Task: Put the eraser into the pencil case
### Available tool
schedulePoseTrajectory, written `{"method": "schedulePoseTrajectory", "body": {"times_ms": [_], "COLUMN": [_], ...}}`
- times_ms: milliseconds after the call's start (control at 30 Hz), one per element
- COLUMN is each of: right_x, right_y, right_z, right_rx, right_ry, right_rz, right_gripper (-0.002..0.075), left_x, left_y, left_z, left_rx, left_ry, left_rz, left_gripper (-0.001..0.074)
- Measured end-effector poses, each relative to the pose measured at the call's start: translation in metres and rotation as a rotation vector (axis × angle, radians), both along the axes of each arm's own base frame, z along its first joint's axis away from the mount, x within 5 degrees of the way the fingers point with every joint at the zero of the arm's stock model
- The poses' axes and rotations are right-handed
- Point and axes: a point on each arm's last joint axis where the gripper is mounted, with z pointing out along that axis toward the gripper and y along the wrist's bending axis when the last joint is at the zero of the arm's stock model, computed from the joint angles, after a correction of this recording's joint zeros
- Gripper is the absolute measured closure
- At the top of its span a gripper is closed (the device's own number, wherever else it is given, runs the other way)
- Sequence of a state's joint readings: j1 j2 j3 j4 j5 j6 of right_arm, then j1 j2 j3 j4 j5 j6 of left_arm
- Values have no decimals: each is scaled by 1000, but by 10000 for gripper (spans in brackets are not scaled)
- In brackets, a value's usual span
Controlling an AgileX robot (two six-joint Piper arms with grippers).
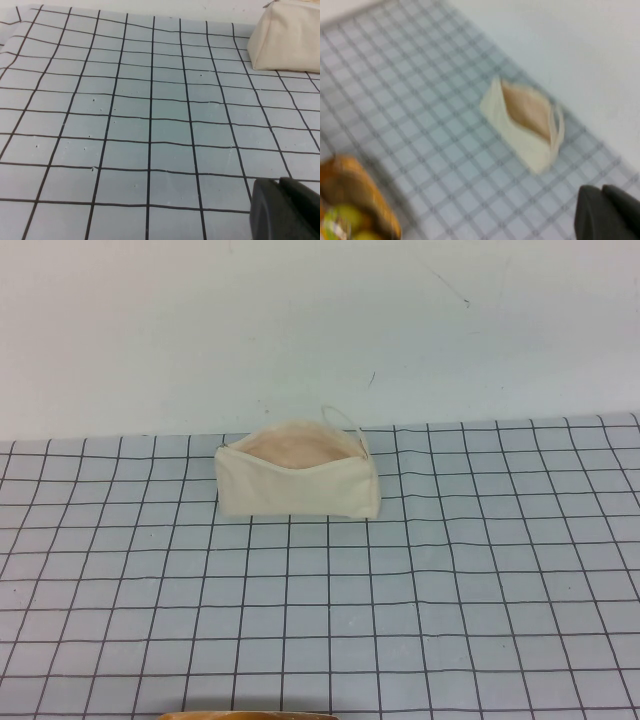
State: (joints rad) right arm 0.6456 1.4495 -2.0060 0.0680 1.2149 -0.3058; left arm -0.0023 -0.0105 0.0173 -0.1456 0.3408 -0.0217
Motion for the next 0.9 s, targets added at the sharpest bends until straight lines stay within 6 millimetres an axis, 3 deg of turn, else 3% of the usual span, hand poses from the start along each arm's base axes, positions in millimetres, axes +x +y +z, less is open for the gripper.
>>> {"method": "schedulePoseTrajectory", "body": {"times_ms": [167,433,533,700,900], "right_x": [-22,-49,-60,-87,-123], "right_y": [-22,-54,-66,-101,-142], "right_z": [-28,-95,-125,-185,-229], "right_rx": [-38,42,104,136,152], "right_ry": [-5,-342,-366,-309,-414], "right_rz": [-27,-76,-129,-260,-442], "right_gripper": [727,727,727,727,727], "left_x": [0,0,0,0,0], "left_y": [0,0,0,0,0], "left_z": [0,0,0,0,0], "left_rx": [0,0,0,0,0], "left_ry": [0,0,0,0,0], "left_rz": [0,0,0,0,0], "left_gripper": [736,736,736,736,736]}}
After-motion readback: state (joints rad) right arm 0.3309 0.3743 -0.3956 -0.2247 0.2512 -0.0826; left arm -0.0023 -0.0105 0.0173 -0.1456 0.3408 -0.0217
